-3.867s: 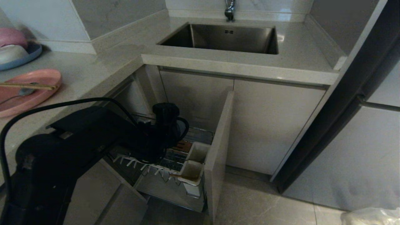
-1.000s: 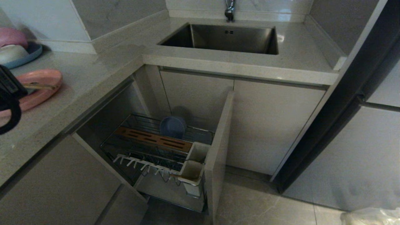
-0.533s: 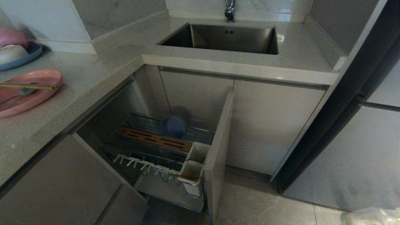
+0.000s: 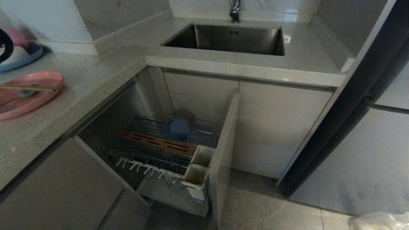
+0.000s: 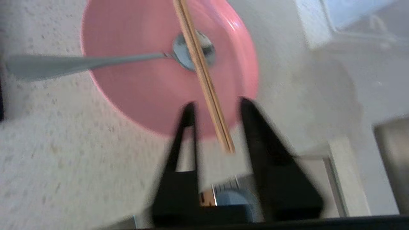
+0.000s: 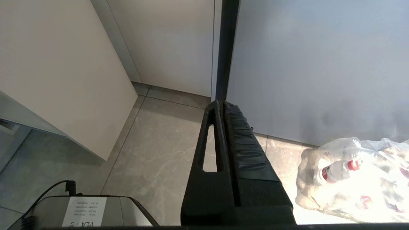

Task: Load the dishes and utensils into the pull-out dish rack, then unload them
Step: Pick up the chopsticks and place it in the cupboard

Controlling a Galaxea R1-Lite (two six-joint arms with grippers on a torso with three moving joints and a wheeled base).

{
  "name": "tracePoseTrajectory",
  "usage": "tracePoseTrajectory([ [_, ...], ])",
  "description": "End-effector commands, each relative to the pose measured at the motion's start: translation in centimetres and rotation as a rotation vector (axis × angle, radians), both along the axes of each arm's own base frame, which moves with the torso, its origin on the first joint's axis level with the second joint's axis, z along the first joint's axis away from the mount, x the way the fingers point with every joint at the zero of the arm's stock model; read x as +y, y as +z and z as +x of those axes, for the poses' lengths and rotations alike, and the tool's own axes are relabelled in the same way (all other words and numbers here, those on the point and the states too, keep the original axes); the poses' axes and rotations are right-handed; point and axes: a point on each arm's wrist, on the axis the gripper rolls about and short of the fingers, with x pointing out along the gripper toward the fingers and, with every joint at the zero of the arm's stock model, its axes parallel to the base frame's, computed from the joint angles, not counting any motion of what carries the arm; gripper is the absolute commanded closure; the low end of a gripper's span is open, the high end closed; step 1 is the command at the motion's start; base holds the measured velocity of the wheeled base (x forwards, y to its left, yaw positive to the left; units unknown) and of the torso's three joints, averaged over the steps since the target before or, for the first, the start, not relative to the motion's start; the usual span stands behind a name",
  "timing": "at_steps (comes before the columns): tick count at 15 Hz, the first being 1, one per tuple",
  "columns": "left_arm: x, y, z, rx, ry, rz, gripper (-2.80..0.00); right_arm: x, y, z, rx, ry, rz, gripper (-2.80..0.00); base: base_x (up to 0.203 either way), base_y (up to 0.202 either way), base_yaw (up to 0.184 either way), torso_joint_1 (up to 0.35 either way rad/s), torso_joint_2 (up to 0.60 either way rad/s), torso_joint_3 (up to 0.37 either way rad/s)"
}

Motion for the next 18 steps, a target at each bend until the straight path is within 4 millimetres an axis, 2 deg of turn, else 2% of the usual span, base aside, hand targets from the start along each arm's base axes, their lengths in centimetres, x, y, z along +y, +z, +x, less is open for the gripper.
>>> tracePoseTrajectory([
  [1, 1.0, -0.8, 1.6, 0.032, 0.033, -0.020, -2.80, 0.0, 0.0, 0.0, 0.001, 0.000, 0.000, 0.00, 0.000, 0.000, 0.000, 0.000, 0.00, 0.000],
  [7, 3.1, -2.0, 4.9, 0.073, 0.083, -0.044, -2.80, 0.0, 0.0, 0.0, 0.001, 0.000, 0.000, 0.00, 0.000, 0.000, 0.000, 0.000, 0.00, 0.000],
  [10, 3.2, -2.6, 6.5, 0.083, 0.076, -0.044, -2.80, 0.0, 0.0, 0.0, 0.001, 0.000, 0.000, 0.00, 0.000, 0.000, 0.000, 0.000, 0.00, 0.000],
  [18, 2.7, -4.1, 8.6, 0.131, 0.032, -0.058, -2.80, 0.0, 0.0, 0.0, 0.001, 0.000, 0.000, 0.00, 0.000, 0.000, 0.000, 0.000, 0.00, 0.000],
])
